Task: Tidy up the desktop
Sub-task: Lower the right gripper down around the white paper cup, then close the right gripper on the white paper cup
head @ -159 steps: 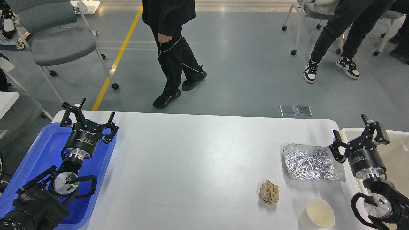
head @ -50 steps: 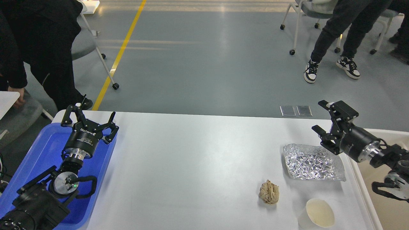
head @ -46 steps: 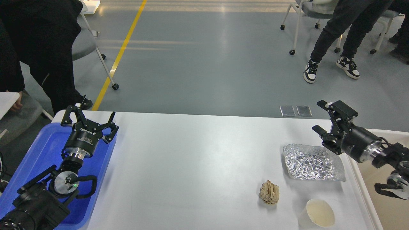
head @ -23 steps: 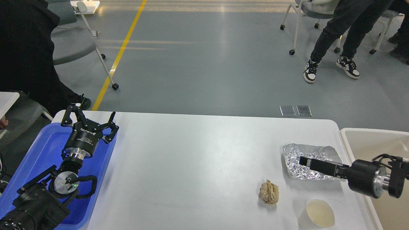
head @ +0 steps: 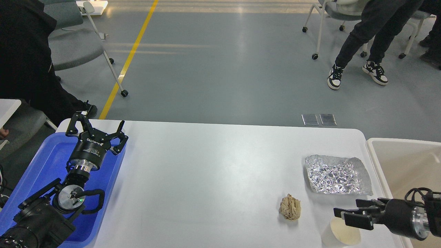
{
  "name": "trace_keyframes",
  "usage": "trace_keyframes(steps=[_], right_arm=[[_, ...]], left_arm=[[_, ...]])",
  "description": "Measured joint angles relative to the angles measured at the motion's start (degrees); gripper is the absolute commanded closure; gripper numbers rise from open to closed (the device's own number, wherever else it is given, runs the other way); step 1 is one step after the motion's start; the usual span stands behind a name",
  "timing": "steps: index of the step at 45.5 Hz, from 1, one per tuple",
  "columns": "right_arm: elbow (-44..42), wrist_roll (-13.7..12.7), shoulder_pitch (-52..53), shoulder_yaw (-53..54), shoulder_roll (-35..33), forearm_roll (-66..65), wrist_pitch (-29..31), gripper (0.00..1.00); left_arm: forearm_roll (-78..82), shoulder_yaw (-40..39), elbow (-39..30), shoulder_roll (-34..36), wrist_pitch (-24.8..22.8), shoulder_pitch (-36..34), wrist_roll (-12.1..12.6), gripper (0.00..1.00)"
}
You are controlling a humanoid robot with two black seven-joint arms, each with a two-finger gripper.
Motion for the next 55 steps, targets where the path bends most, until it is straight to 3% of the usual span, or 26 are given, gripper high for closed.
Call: trace_keyframes(steps=[28,32,36,43,48,55], right_arm=[[-3.14,0.07,-0.85,-5.85,0.92,-4.41,-4.94,0.10],[-3.65,-0.05,-0.92,-5.98,1.39,-4.41,-5.19,0.27],[-4.12,-0.13,-0.97,-6.08,1.87,-4.30,-5.35,0.54],[-4.59,-0.24,-0.98,-6.16,2.41,-4.28,-5.94,0.76],[-4.77,-0.26,-1.00,-6.25,2.51,-4.42,-6.23,0.99],[-4.91,-0.27,-1.04,-6.46,2.47,-4.47,-6.45,1.00]], left_arm=[[0.00,-0.04,0.02,0.00,0.00,0.00,0.00,0.00],[0.00,-0.04,0.02,0.00,0.00,0.00,0.00,0.00],[0.00,-0.04,0.02,0.00,0.00,0.00,0.00,0.00],[-0.01,-0.05,0.02,0.00,0.00,0.00,0.00,0.00],[-0.01,-0.05,0.02,0.00,0.00,0.00,0.00,0.00],[-0.01,-0.01,0.02,0.00,0.00,0.00,0.00,0.00]])
